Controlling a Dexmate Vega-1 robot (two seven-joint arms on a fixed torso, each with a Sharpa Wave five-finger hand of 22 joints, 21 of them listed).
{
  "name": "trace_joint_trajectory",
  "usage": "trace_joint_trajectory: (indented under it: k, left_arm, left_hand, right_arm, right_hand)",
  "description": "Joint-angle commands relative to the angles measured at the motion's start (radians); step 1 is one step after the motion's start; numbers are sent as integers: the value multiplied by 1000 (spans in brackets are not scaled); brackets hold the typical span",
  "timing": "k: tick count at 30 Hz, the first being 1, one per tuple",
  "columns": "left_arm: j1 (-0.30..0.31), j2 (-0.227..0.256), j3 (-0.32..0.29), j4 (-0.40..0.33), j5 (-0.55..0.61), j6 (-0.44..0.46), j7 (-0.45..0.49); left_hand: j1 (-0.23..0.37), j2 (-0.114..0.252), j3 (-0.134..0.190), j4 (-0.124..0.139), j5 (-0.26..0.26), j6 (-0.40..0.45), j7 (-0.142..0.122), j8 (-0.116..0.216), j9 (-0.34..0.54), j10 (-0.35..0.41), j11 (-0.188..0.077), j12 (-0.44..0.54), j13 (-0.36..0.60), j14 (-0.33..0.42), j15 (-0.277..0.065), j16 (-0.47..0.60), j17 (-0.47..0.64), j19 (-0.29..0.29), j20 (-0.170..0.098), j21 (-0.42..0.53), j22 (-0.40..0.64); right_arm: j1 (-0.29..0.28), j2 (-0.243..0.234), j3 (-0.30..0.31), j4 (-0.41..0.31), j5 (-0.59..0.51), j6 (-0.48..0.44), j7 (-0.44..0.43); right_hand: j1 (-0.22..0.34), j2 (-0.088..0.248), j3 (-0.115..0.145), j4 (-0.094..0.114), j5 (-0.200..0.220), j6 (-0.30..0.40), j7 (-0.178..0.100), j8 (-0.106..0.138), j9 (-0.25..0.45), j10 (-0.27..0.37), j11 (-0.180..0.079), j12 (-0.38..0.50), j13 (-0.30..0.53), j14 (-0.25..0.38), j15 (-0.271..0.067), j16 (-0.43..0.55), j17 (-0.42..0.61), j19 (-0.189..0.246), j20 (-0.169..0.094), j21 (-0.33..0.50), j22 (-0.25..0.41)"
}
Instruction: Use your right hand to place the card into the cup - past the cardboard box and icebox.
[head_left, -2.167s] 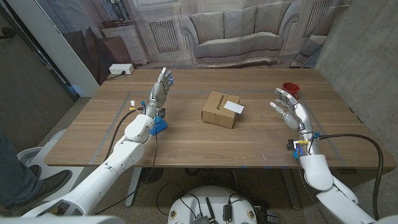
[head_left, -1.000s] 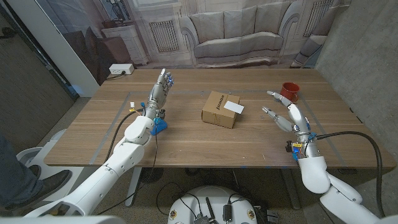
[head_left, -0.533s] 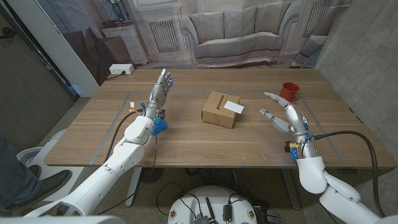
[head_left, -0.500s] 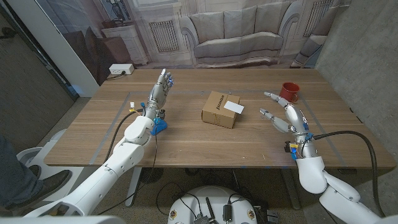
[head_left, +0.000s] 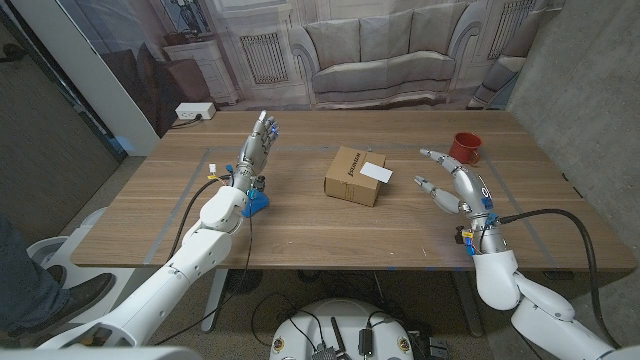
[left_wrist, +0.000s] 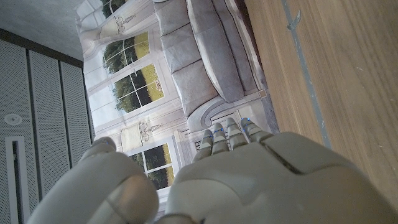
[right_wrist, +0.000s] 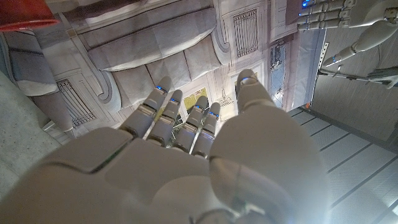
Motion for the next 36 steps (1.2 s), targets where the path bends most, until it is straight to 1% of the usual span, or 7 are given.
trace_joint_trajectory:
  k: [1, 7, 13, 27, 32, 35, 36]
  left_arm:
    - [-1, 5, -6, -2, -1, -5, -2]
    - [4, 6, -9, -6, -1, -11, -1]
    - [8, 7, -12, -10, -1, -15, 1]
    - [4, 4, -9, -8, 4, -14, 3]
    - [2, 2, -7, -9, 7, -14, 5]
    - [2, 3, -6, -12, 11, -11, 9]
    - [2, 3, -5, -12, 11, -11, 9]
  left_hand:
    - [7, 0, -3, -2, 2, 5, 5, 1, 6, 3, 1, -3, 5, 0, 3, 1, 2, 2, 4, -1, 2]
    - [8, 1, -4, -2, 2, 6, 6, 1, 6, 2, 5, -3, 5, 1, 5, 1, 2, 3, 2, -2, 2]
    - [9, 1, -5, -2, 2, 6, 7, 0, 6, 3, 5, -3, 5, 1, 6, 1, 2, 3, 2, -3, 2]
    - [11, 1, -8, -3, 2, 5, 8, -1, 6, 3, 4, -4, 5, 0, 6, 1, 2, 3, 3, -4, 2]
    - [12, 1, -9, -4, 2, 5, 8, -1, 6, 3, 3, -4, 5, 0, 6, 1, 2, 3, 3, -5, 2]
    - [13, 1, -9, -5, 2, 5, 7, -1, 6, 3, 3, -4, 5, 0, 5, 0, 2, 3, 3, -5, 2]
    - [14, 1, -9, -5, 2, 5, 7, -1, 6, 3, 4, -4, 5, 0, 6, 0, 2, 3, 3, -6, 2]
  right_arm:
    - [26, -34, -56, 3, -55, -78, -53]
    - [45, -56, -90, 9, -89, -119, -75]
    - [61, -79, -118, 11, -100, -148, -85]
    - [101, -132, -183, 18, -152, -231, -100]
    - [117, -145, -206, 28, -175, -249, -123]
    - [130, -152, -222, 37, -195, -265, -136]
    - [135, -154, -228, 41, -198, -267, -138]
  right_hand:
    - [15, 2, -1, 7, 6, 7, -6, -3, 2, 9, -7, -3, 3, 1, -113, 3, 5, 4, -92, -2, 5]
    - [19, 4, -7, 13, 6, 18, -6, 1, 3, 16, -8, -2, 3, 6, -117, 7, 7, 8, -94, -1, 6]
    - [22, 6, -12, 16, 5, 26, -6, 3, 4, 23, -8, -1, 4, 12, -122, 10, 8, 10, -96, -1, 6]
    - [25, 8, -16, 22, 6, 38, -7, 6, 6, 35, -9, 2, 5, 21, -130, 11, 8, 16, -99, -1, 7]
    - [28, 10, -17, 25, 7, 47, -7, 9, 7, 42, -9, 3, 5, 29, -134, 12, 7, 19, -102, 0, 7]
    - [25, 13, -21, 31, 8, 61, -7, 14, 9, 56, -10, 6, 5, 36, -137, 13, 8, 22, -103, 0, 7]
    - [18, 15, -26, 37, 7, 66, -7, 15, 9, 61, -10, 6, 6, 38, -135, 14, 9, 23, -103, -1, 8]
